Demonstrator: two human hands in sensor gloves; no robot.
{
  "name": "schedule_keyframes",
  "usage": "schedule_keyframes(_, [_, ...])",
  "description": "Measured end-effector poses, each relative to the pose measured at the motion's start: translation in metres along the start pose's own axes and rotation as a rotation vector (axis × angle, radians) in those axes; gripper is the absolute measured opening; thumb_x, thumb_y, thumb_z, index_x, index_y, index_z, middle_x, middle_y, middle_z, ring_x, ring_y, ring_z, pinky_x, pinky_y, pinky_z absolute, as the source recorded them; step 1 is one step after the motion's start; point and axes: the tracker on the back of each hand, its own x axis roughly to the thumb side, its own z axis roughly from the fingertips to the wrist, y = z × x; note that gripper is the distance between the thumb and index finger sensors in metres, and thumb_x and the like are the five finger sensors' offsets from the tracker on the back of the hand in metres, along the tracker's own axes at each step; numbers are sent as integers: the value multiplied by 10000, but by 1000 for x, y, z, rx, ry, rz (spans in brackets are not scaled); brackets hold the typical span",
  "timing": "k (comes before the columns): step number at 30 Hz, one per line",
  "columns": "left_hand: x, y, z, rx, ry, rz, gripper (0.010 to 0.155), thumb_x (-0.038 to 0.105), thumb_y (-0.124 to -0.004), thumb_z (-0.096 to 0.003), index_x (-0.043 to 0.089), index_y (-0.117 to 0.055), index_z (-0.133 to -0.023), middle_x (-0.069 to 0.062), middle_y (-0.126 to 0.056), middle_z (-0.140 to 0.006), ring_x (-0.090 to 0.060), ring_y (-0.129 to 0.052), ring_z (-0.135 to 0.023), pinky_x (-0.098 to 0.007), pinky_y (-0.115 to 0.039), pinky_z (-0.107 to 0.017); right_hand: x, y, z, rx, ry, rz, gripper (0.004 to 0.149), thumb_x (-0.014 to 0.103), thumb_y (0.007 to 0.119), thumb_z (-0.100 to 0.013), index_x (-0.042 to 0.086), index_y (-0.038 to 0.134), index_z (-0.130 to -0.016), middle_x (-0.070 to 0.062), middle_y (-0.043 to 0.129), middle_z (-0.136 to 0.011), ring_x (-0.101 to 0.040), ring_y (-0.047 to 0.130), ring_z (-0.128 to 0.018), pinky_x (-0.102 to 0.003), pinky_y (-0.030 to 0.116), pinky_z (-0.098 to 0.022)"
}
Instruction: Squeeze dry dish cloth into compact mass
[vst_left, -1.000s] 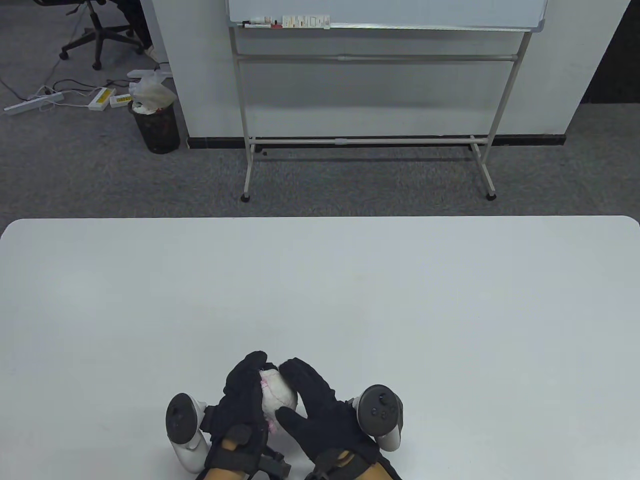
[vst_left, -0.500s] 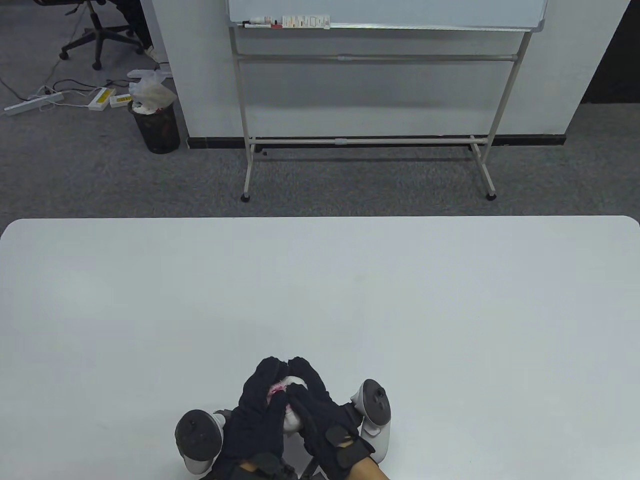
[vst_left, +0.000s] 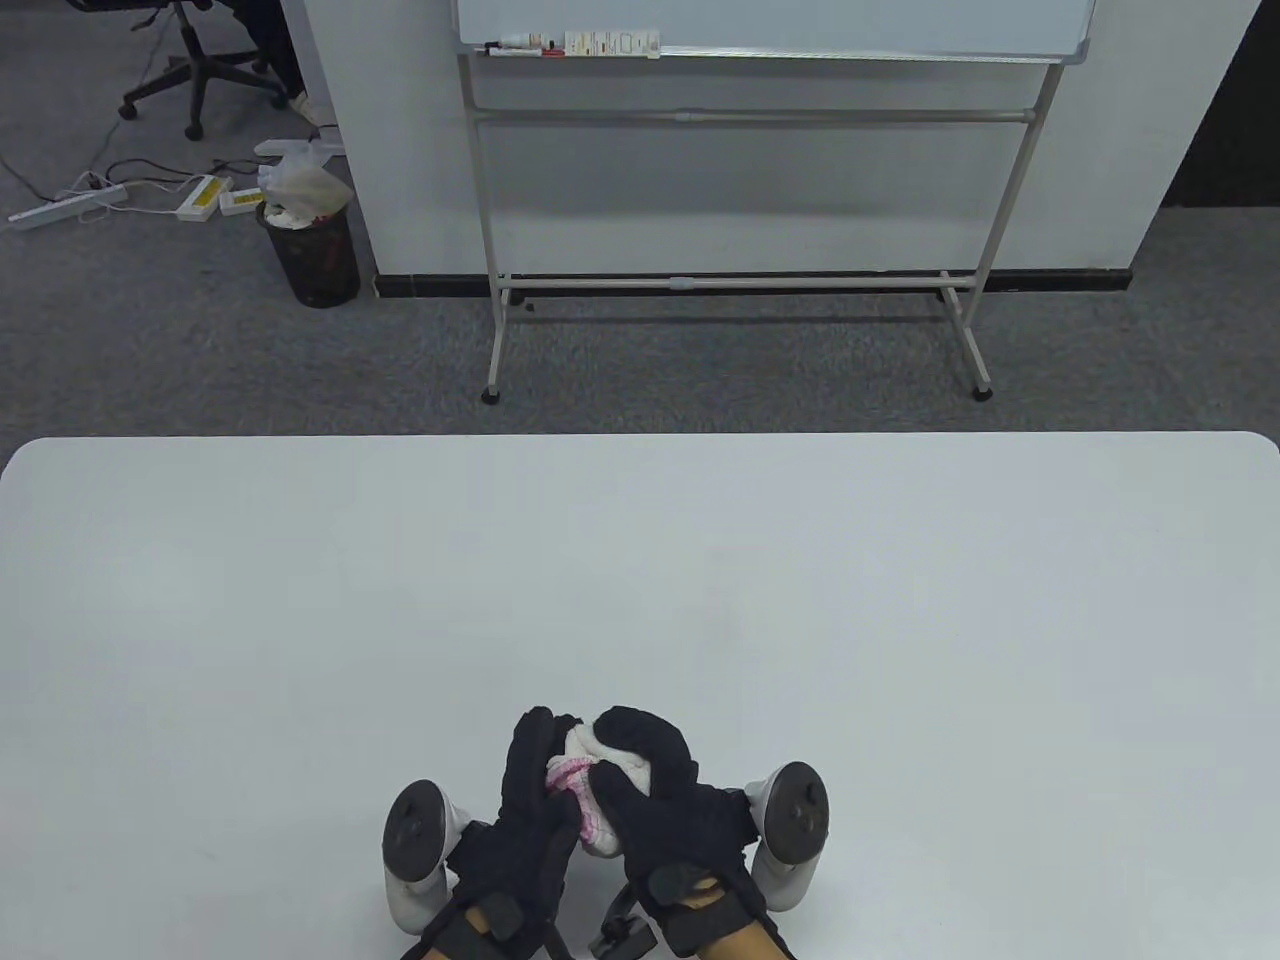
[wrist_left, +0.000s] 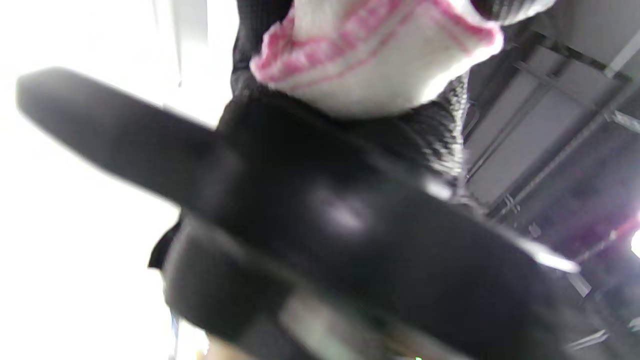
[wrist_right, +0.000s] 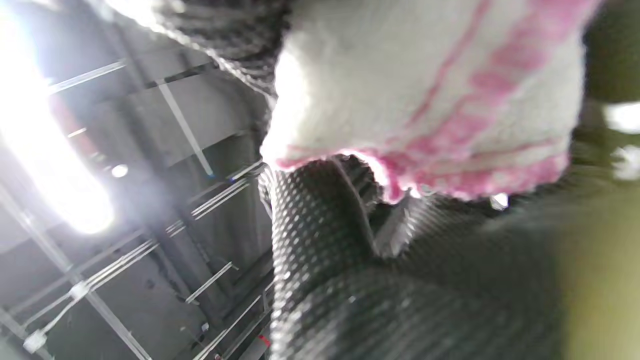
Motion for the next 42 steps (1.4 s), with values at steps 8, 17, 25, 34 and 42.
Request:
schedule_keyframes(8, [-7,-2,0,42,-50,356,883,741,-452,-602,290,228,-938,-211,153,-1039,-613,-166,-969,-703,-352,-704,0,15,4,253,-106,350,545,398,785,-524,201,577,-988,-194,440,-1032,-481,573,-946,-627,513,-682])
schedule_keyframes(17, [1,22,15,345,-49,82,484,614,-493,-615,295,-425,-971,-68,-483,-984,-291,-717,-837,-484,-709,-607,-3,32,12,284,-141,407,573,462,678,-538,216,523,-1032,-117,363,-1095,-424,317,-1037,-653,189,-715])
schedule_keyframes(25, [13,34,17,441,-106,-76,431,571,-547,-610,246,-566,-892,-11,-726,-790,-182,-898,-608,-384,-850,-429,-11,35,15,243,-57,252,721,515,703,-528,198,347,-1068,-152,282,-1089,-457,424,-1004,-666,364,-702])
schedule_keyframes(34, [26,34,27,568,-226,-208,467,497,-492,-614,273,-364,-1004,-27,-532,-964,-247,-775,-819,-444,-760,-602,-41,48,22,302,302,-394,826,622,582,-555,228,47,-1045,-137,-41,-1077,-494,83,-1014,-625,231,-703])
schedule_keyframes(42, [22,25,18,436,-228,-165,581,527,-522,-601,290,-301,-1083,-68,-140,-1146,-395,-256,-1054,-601,-327,-745,-33,40,16,256,212,-284,799,634,526,-553,262,10,-1037,-37,-133,-1062,-341,-124,-1003,-554,62,-695])
